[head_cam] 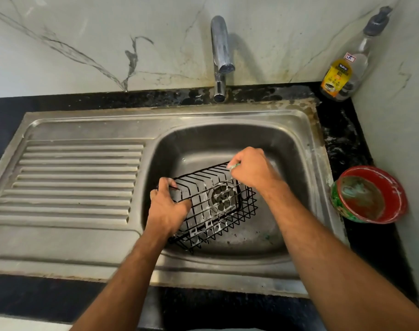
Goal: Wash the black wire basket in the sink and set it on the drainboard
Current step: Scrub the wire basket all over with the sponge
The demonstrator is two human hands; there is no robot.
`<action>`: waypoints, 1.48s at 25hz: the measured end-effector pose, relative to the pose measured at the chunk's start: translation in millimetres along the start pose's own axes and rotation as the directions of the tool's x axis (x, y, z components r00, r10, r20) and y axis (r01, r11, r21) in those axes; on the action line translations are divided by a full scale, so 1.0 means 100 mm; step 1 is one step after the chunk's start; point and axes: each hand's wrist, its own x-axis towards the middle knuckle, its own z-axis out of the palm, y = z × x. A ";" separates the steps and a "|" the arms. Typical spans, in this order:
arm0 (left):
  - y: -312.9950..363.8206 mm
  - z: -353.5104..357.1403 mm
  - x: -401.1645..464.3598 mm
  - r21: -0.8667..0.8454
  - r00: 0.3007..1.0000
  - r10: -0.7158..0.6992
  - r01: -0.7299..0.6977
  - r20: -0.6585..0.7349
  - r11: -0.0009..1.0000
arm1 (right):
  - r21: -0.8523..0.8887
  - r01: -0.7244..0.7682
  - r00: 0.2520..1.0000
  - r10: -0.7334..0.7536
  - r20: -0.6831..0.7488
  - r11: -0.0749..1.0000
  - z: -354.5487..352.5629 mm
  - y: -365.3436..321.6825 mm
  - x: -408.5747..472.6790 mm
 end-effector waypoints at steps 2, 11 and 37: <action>0.03 0.01 -0.03 0.034 0.999 0.042 -0.042 -0.006 0.999 | -0.048 0.017 0.999 -0.015 0.052 0.999 -0.09 -0.10 0.12; 0.15 0.03 -0.12 0.093 0.996 0.088 -0.087 -0.008 0.992 | -0.166 0.017 0.978 0.018 0.210 0.986 -0.10 -0.16 0.44; -0.10 0.03 0.15 -0.015 0.996 -0.082 0.081 -0.027 0.997 | 0.355 -0.040 0.990 0.085 -0.111 0.934 0.59 0.37 -0.62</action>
